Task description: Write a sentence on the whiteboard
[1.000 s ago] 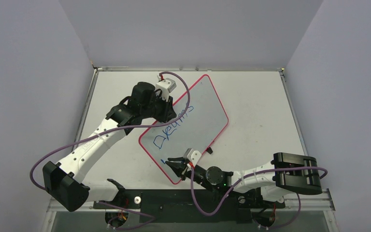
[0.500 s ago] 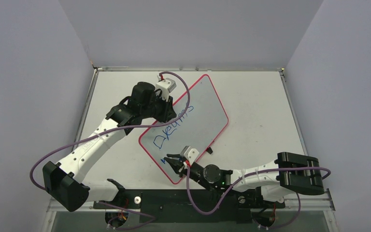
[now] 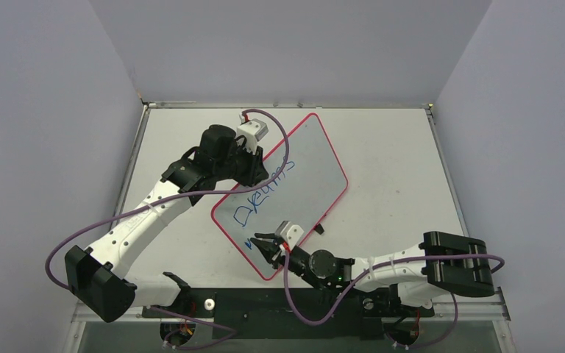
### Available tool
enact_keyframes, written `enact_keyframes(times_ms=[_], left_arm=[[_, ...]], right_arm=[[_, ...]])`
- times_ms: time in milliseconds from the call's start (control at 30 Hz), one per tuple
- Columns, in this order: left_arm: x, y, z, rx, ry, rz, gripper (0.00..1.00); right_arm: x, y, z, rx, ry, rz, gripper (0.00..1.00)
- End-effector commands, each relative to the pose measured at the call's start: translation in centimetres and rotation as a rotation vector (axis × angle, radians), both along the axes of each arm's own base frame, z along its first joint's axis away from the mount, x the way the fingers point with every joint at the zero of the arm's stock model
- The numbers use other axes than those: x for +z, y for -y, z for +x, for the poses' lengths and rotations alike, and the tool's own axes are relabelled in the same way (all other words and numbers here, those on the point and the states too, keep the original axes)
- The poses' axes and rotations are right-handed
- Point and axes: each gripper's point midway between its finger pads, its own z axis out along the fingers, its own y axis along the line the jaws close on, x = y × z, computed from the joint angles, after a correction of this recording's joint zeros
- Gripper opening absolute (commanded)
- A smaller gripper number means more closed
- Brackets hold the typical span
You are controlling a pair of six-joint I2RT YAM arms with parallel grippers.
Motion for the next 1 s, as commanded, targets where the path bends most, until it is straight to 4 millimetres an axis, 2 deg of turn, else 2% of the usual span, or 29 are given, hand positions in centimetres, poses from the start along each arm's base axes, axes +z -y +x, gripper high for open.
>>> enact_keyframes(times_ms=[0, 100, 267, 600, 833, 967], left_arm=[[3.1, -1.2, 2.7, 0.054, 0.198, 0.024, 0.0], [3.1, -1.2, 2.7, 0.054, 0.2, 0.023, 0.0], [3.1, -1.3, 2.7, 0.056, 0.2, 0.025, 0.0], [3.1, -1.3, 2.6, 0.053, 0.201, 0.023, 0.0], [3.0, -1.4, 2.6, 0.056, 0.2, 0.026, 0.0], [3.0, -1.4, 2.6, 0.057, 0.2, 0.026, 0.0]], right_arm=[[-1.4, 1.6, 0.5, -0.051, -0.048, -0.006, 0.0], [-2.2, 2.2, 0.5, -0.058, -0.058, -0.02, 0.0], [-1.9, 2.4, 0.8, -0.079, -0.051, -0.017, 0.0], [1.9, 0.8, 2.2, -0.107, 0.021, 0.012, 0.0], [3.6, 0.9, 3.1, -0.122, 0.048, 0.022, 0.0], [4.5, 1.7, 2.7, -0.117, 0.041, 0.062, 0.0]])
